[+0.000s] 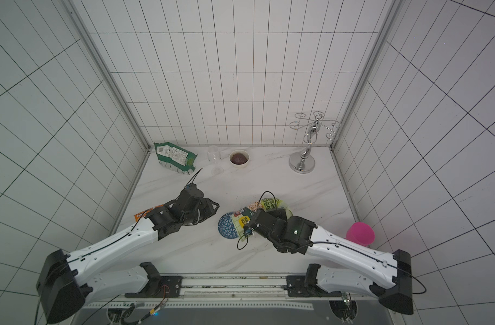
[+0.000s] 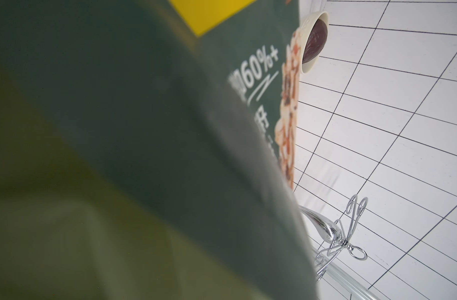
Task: Pour the oats into the breakfast bowl
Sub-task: Pour the oats into the bowl.
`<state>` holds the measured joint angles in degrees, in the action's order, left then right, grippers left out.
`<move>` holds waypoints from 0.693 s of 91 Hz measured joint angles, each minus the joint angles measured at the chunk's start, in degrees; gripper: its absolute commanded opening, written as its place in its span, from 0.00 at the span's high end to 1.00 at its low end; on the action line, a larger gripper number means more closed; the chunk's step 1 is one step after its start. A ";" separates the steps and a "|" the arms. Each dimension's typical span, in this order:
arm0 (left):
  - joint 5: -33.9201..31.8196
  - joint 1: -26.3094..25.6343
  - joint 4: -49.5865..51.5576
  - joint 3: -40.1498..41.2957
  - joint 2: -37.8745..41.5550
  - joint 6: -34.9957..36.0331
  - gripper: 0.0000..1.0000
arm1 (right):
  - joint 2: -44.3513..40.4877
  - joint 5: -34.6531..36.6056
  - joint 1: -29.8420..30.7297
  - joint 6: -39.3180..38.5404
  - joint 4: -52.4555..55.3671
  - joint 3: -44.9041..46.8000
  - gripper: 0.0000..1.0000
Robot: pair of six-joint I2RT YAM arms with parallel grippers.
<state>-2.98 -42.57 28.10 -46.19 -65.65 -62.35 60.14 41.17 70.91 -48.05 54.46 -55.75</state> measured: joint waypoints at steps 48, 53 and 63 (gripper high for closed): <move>-0.15 -0.11 0.26 0.04 0.00 -1.90 0.62 | 2.36 -1.46 -0.17 0.35 0.20 -3.54 1.00; -0.13 -0.13 0.55 0.04 0.00 -1.97 0.62 | 2.93 -2.49 -0.87 1.31 1.03 -5.57 1.00; -0.13 -0.15 1.27 0.04 0.00 -2.10 0.62 | 3.91 -5.33 -2.43 2.82 1.95 -8.33 1.00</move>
<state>-3.11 -42.72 29.36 -46.15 -65.65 -64.45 64.05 35.83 68.49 -45.23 56.40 -64.07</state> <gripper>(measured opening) 0.385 0.201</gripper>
